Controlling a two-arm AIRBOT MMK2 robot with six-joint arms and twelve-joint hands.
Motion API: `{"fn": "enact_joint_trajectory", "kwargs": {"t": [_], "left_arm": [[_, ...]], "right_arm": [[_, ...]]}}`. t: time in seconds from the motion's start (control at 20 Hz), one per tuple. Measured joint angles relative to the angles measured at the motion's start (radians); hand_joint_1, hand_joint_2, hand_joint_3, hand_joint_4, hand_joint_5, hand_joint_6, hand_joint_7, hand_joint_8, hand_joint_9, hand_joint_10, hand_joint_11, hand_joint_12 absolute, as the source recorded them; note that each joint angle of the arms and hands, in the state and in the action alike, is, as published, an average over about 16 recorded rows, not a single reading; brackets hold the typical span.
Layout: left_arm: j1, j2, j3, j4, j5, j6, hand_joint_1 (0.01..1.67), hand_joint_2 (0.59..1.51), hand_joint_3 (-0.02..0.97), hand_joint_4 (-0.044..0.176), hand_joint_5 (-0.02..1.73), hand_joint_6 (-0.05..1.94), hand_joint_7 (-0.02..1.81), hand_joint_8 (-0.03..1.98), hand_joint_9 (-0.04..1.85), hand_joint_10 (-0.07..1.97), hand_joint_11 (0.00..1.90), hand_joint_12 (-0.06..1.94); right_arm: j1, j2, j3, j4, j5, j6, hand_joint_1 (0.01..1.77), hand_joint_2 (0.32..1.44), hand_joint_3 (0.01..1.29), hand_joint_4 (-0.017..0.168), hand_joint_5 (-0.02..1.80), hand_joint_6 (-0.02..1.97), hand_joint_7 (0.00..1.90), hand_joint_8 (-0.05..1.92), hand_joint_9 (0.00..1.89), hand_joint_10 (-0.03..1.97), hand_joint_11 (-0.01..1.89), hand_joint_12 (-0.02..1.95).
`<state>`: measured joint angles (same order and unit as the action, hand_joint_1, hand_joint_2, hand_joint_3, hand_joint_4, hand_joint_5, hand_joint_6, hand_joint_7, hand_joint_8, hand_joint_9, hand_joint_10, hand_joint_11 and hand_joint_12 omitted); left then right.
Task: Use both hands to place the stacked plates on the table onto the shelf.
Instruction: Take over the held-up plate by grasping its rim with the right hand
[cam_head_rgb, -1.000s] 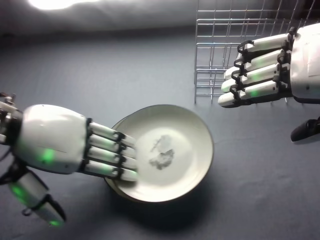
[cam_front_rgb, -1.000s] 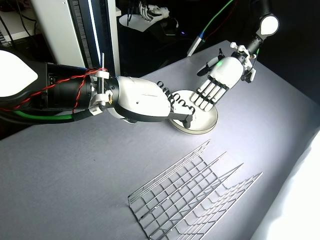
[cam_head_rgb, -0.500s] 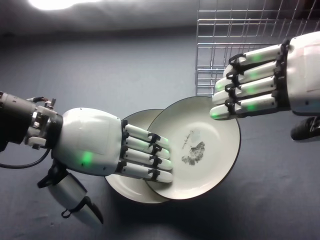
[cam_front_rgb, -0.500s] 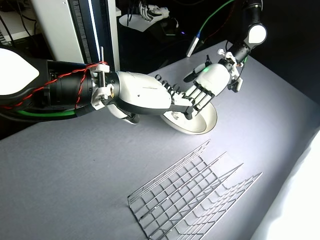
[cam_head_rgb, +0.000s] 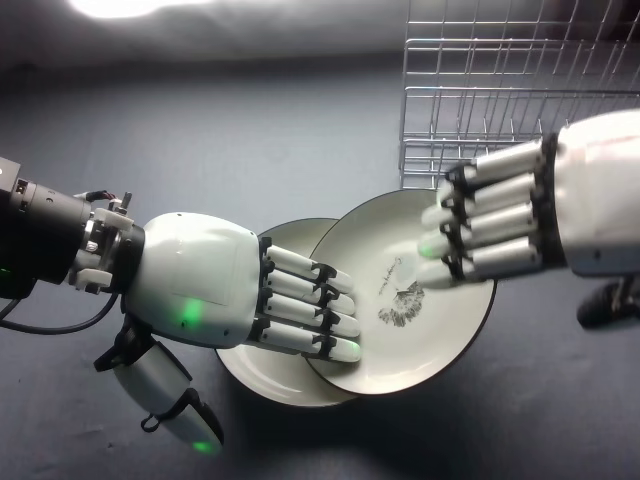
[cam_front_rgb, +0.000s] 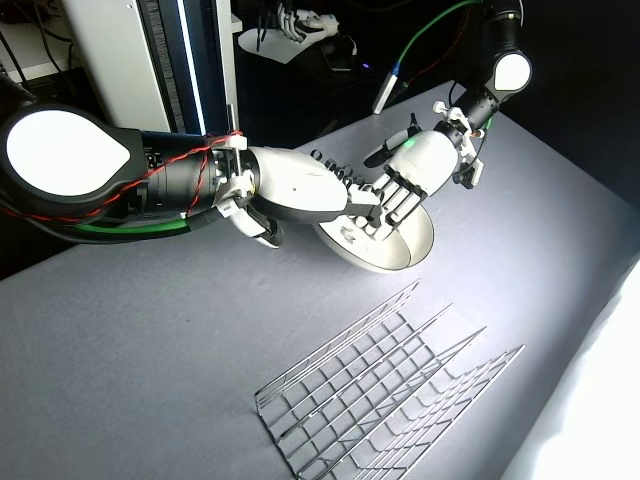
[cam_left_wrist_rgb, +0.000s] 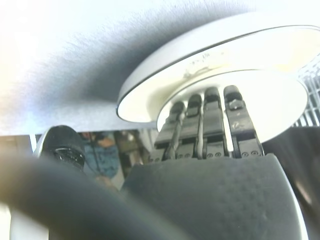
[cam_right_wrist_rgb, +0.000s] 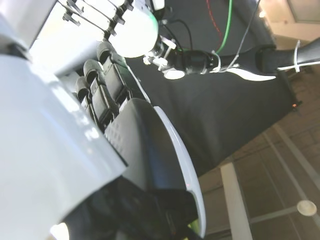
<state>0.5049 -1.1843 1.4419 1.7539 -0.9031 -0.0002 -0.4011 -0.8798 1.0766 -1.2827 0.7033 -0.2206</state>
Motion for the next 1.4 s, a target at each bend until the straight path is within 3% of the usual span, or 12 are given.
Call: {"fn": "enact_joint_trajectory", "kwargs": {"t": [0.65, 1.1, 1.25, 1.4], "left_arm": [[-0.009, -0.009, 0.011, 0.001, -0.002, -0.004, 0.01, 1.104, 0.018, -0.010, -0.02, -0.04, 0.00, -0.02, 0.02, 0.01, 0.02, -0.01], [-0.011, -0.011, 0.017, 0.003, -0.005, -0.005, 0.01, 1.105, 0.018, -0.010, -0.02, -0.04, 0.00, -0.02, 0.02, 0.01, 0.02, -0.01], [-0.012, -0.012, 0.020, 0.005, -0.006, -0.005, 0.01, 1.105, 0.019, -0.010, -0.02, -0.04, 0.00, -0.02, 0.02, 0.01, 0.02, -0.01], [-0.016, -0.012, 0.022, 0.008, -0.009, -0.007, 0.01, 1.105, 0.019, -0.010, -0.02, -0.04, 0.00, -0.02, 0.02, 0.01, 0.02, -0.02]], "right_arm": [[-0.037, -0.138, 0.093, 0.000, -0.038, -0.004, 1.06, 0.98, 0.01, 0.008, 0.21, 0.02, 0.23, 0.02, 0.23, 0.02, 0.02, 0.76], [-0.039, -0.212, 0.148, 0.010, -0.055, -0.010, 1.09, 1.00, 0.01, 0.004, 0.38, 0.02, 0.41, 0.01, 0.41, 0.06, 0.07, 1.07], [-0.040, -0.223, 0.154, 0.016, -0.054, -0.014, 1.11, 1.01, 0.01, 0.001, 0.49, 0.09, 0.53, 0.06, 0.52, 0.14, 0.17, 1.18], [-0.040, -0.230, 0.156, 0.021, -0.052, -0.018, 1.14, 1.01, 0.01, -0.002, 0.59, 0.19, 0.65, 0.15, 0.64, 0.34, 0.30, 1.27]]}}
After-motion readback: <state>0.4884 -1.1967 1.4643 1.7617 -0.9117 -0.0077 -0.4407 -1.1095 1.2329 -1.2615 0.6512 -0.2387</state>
